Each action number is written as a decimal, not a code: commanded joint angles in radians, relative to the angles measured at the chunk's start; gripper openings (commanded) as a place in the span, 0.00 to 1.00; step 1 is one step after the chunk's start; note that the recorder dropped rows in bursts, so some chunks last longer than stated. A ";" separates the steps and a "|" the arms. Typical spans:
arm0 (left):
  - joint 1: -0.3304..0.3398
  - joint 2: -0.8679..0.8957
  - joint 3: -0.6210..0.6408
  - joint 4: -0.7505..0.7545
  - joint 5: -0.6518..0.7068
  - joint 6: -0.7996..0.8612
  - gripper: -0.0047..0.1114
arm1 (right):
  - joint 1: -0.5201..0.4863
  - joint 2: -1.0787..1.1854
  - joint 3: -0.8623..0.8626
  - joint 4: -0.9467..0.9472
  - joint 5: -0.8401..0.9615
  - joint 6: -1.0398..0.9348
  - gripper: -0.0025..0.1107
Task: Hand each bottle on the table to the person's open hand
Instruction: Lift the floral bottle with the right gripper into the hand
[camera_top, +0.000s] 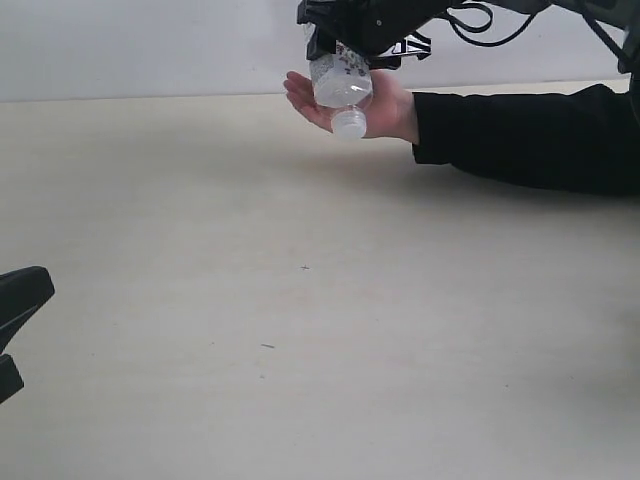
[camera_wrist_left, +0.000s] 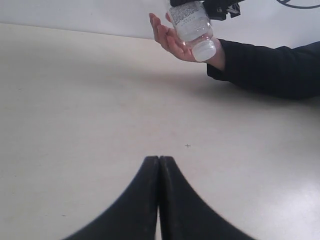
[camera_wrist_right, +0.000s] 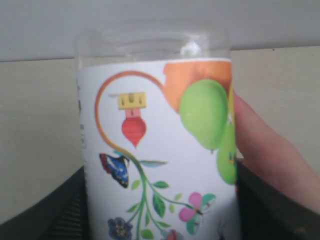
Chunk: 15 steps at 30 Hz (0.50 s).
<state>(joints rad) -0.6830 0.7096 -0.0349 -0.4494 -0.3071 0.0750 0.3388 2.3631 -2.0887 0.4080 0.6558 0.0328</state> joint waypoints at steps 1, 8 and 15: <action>-0.004 -0.005 0.003 -0.006 -0.006 -0.001 0.06 | -0.002 0.004 -0.012 0.012 -0.032 0.001 0.22; -0.004 -0.005 0.003 -0.006 -0.006 -0.001 0.06 | -0.002 0.006 -0.012 0.007 -0.048 -0.040 0.64; -0.004 -0.005 0.003 -0.006 -0.006 -0.001 0.06 | -0.002 -0.018 -0.012 0.004 -0.100 -0.040 0.67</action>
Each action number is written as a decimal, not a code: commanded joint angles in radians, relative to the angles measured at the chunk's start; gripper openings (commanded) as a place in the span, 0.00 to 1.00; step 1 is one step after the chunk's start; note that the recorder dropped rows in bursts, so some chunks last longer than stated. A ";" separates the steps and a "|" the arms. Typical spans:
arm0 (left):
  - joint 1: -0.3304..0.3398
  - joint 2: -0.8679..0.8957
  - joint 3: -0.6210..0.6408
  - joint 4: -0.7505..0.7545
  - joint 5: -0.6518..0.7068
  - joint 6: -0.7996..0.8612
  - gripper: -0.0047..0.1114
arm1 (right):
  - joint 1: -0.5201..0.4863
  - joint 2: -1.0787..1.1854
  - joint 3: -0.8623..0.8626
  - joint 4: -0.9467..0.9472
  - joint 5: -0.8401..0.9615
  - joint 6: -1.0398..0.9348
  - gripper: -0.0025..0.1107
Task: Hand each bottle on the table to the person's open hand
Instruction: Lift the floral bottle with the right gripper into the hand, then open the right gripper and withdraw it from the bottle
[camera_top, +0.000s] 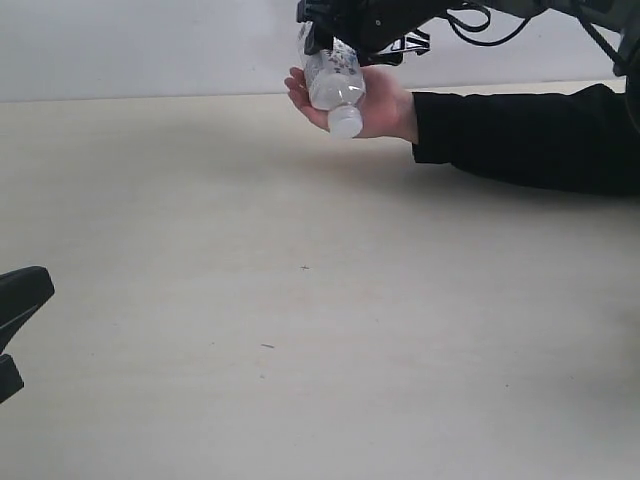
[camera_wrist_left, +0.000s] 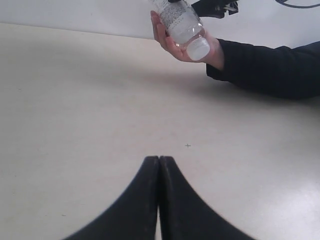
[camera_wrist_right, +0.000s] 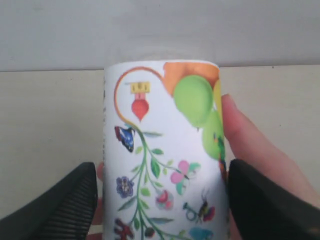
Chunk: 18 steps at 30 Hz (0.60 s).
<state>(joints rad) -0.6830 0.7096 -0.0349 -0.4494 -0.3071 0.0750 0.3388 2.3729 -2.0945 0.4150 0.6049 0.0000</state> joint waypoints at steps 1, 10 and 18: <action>-0.004 -0.005 0.003 -0.006 -0.006 -0.001 0.06 | -0.002 -0.036 -0.007 -0.008 -0.050 -0.019 0.67; -0.004 -0.005 0.003 -0.006 -0.006 -0.001 0.06 | -0.002 -0.166 -0.007 -0.235 0.006 -0.052 0.65; -0.004 -0.005 0.003 -0.006 -0.006 -0.001 0.06 | -0.002 -0.306 -0.007 -0.261 0.225 -0.163 0.07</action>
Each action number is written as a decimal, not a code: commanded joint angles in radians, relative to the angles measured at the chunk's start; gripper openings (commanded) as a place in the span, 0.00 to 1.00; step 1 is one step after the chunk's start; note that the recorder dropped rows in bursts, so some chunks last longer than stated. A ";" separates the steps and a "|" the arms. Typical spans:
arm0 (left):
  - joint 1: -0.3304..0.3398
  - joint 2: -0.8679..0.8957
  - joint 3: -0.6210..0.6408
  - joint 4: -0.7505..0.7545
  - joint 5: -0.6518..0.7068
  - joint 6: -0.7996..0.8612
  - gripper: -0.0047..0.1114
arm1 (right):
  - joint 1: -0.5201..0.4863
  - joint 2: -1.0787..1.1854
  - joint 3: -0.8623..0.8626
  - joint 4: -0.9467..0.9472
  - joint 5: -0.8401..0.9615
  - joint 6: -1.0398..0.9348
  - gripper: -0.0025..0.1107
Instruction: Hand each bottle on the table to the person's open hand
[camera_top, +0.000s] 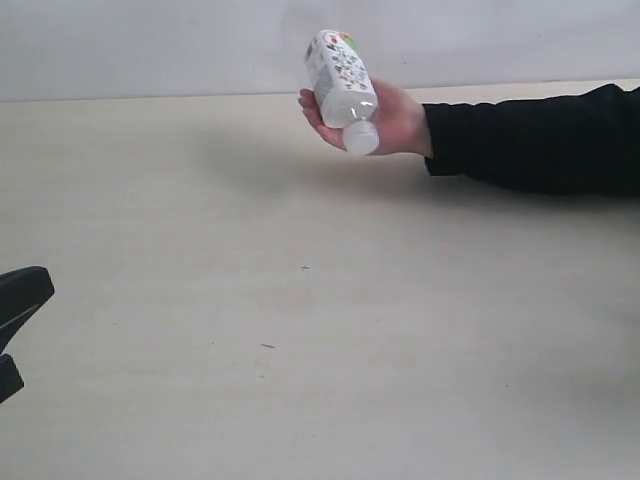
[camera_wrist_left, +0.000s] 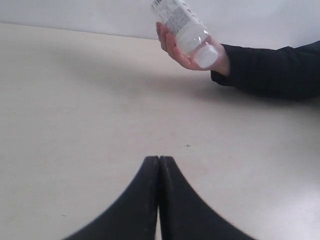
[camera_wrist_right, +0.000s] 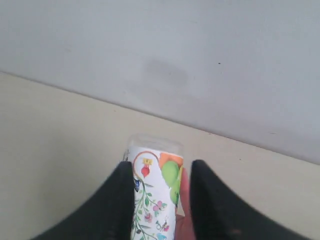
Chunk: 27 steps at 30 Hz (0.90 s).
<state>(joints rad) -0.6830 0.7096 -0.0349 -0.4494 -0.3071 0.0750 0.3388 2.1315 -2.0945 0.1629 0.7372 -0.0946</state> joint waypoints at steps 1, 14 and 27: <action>-0.004 -0.005 0.003 -0.006 -0.006 -0.001 0.06 | -0.002 -0.082 -0.007 -0.008 0.118 -0.069 0.02; -0.004 -0.005 0.003 -0.006 -0.006 -0.001 0.06 | -0.004 -0.445 0.466 0.110 -0.073 -0.211 0.02; -0.004 -0.005 0.003 -0.006 -0.006 -0.001 0.06 | 0.022 -1.327 1.749 0.701 -0.749 -0.586 0.02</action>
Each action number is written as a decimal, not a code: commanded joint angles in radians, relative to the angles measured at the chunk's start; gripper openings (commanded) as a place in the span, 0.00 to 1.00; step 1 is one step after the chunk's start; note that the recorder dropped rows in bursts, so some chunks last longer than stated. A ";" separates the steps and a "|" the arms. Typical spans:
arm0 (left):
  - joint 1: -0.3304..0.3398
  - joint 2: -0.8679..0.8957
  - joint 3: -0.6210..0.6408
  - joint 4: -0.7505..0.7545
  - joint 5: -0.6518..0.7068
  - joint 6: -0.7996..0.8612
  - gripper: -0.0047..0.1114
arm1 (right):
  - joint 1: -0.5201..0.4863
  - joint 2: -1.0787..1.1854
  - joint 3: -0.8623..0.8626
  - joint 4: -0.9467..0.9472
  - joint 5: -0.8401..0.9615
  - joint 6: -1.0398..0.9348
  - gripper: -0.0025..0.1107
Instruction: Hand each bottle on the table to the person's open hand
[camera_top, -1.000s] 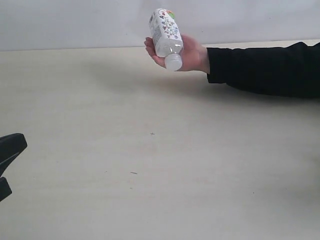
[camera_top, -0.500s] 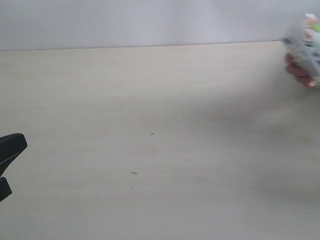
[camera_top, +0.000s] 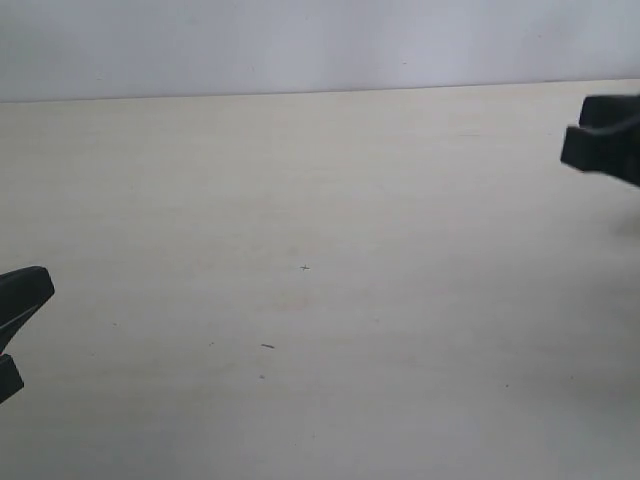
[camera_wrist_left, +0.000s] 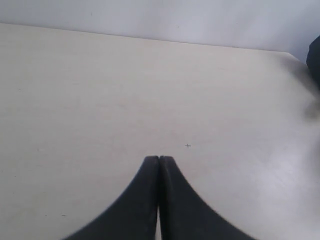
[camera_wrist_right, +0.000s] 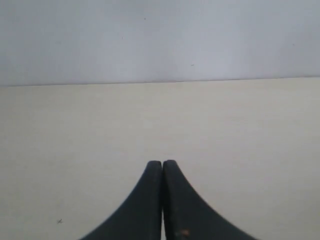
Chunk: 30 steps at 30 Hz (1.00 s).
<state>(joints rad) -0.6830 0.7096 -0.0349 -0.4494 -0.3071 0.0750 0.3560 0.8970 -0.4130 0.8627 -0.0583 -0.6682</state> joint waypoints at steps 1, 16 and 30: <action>-0.004 -0.005 0.003 -0.006 -0.006 -0.001 0.06 | 0.005 -0.113 0.074 0.001 0.058 -0.012 0.02; -0.004 -0.005 0.003 -0.006 -0.006 -0.001 0.06 | 0.016 -0.185 0.076 0.001 0.090 -0.012 0.02; -0.004 -0.005 0.003 -0.006 -0.006 -0.001 0.06 | 0.016 -0.195 0.076 0.001 0.094 -0.012 0.02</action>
<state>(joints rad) -0.6830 0.7096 -0.0349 -0.4494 -0.3071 0.0750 0.3708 0.7152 -0.3418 0.8650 0.0330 -0.6682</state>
